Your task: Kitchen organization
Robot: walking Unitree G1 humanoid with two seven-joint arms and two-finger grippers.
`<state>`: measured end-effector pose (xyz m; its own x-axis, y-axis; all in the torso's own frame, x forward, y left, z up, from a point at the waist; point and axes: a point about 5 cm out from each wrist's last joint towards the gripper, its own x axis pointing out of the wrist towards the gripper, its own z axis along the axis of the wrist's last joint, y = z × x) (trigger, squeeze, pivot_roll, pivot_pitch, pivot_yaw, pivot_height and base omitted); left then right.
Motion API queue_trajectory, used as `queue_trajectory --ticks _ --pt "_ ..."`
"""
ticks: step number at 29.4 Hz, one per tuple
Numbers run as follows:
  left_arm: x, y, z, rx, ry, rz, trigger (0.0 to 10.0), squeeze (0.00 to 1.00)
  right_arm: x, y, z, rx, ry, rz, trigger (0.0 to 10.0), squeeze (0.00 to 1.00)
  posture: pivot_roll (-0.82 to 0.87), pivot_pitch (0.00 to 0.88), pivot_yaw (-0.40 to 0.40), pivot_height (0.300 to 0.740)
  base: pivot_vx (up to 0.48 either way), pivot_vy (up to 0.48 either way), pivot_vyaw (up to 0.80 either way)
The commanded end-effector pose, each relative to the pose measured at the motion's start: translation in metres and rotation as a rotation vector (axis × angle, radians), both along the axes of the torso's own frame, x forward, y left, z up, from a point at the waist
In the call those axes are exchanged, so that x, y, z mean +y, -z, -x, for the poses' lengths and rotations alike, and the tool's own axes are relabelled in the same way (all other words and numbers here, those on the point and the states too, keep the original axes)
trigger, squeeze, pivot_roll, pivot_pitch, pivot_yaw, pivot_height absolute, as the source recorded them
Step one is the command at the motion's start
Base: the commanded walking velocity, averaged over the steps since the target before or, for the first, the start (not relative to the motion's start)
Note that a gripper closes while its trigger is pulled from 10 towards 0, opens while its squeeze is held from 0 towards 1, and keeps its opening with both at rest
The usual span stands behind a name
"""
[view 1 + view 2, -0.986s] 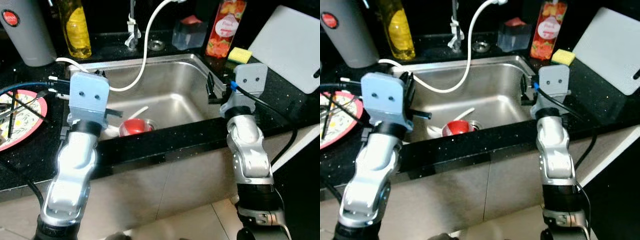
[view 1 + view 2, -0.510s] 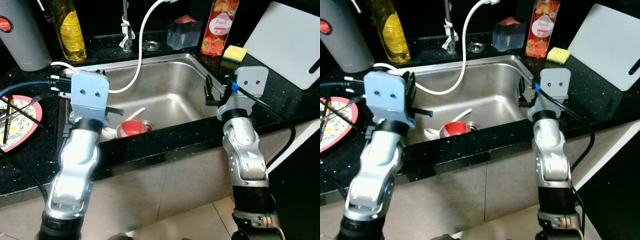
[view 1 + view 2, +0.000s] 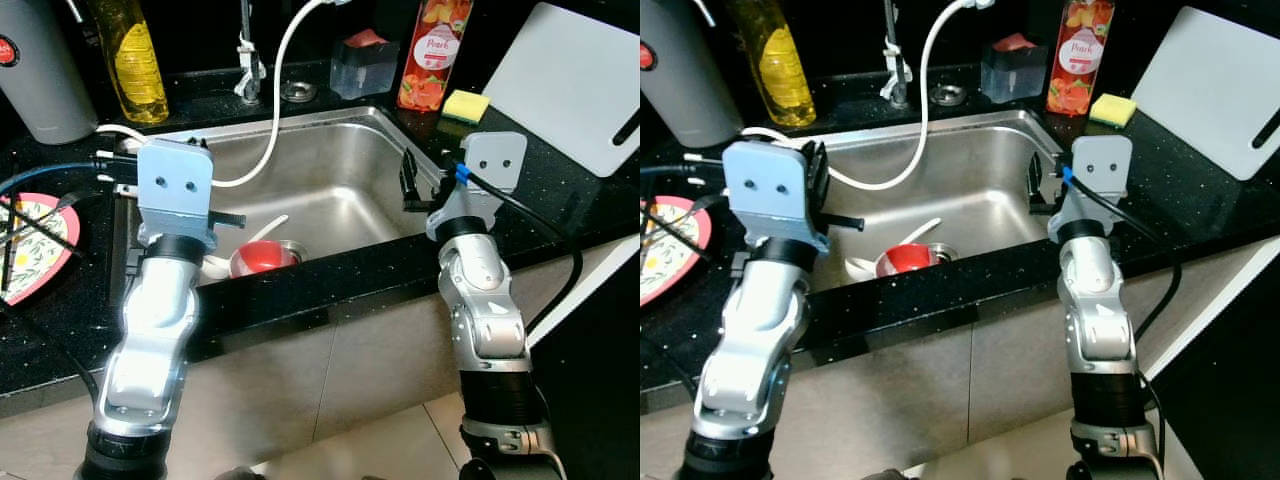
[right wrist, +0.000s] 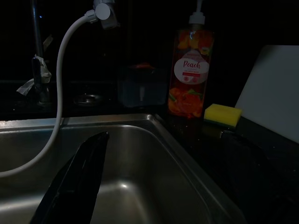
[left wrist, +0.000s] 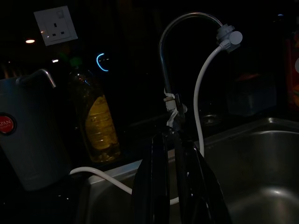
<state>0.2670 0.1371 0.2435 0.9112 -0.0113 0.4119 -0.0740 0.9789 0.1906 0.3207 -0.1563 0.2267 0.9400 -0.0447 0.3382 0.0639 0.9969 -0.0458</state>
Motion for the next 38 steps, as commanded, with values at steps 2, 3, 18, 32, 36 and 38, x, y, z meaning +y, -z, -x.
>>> queue_trajectory --ticks 2,3,18,32,36,38 --pt "-0.0006 0.0040 -0.0016 0.016 0.001 0.017 10.0 0.00 0.0017 0.0021 -0.0019 0.020 -0.013 -0.007 10.0 0.00 0.07 0.000 0.004 0.740 -0.120 0.000 0.00" --pt "-0.0008 0.0044 -0.0015 0.017 0.001 0.016 10.0 0.00 0.0018 0.0025 -0.0018 0.022 -0.014 -0.007 10.0 0.00 0.07 0.000 0.004 0.740 -0.244 0.000 0.00" --pt "0.0002 0.0061 -0.0012 0.025 -0.007 0.012 10.0 0.00 0.0039 0.0046 -0.0014 0.032 -0.023 -0.010 10.0 0.00 0.08 0.000 0.003 0.740 -0.389 0.000 0.00" --pt "0.0010 0.0065 -0.0022 0.027 -0.013 0.012 10.0 0.00 0.0044 0.0054 -0.0025 0.038 -0.024 -0.015 10.0 0.00 0.08 0.000 0.001 0.740 -0.378 0.000 0.00" --pt "0.0020 0.0083 -0.0029 0.038 -0.023 0.008 10.0 0.00 0.0046 0.0053 -0.0029 0.038 -0.027 -0.016 10.0 0.00 0.08 0.000 0.000 0.740 0.000 0.000 0.00" --pt "0.0028 0.0122 -0.0030 0.055 -0.028 -0.002 10.0 0.00 0.0049 0.0052 -0.0033 0.039 -0.028 -0.015 10.0 0.00 0.08 0.000 0.000 0.740 0.000 0.000 0.00"
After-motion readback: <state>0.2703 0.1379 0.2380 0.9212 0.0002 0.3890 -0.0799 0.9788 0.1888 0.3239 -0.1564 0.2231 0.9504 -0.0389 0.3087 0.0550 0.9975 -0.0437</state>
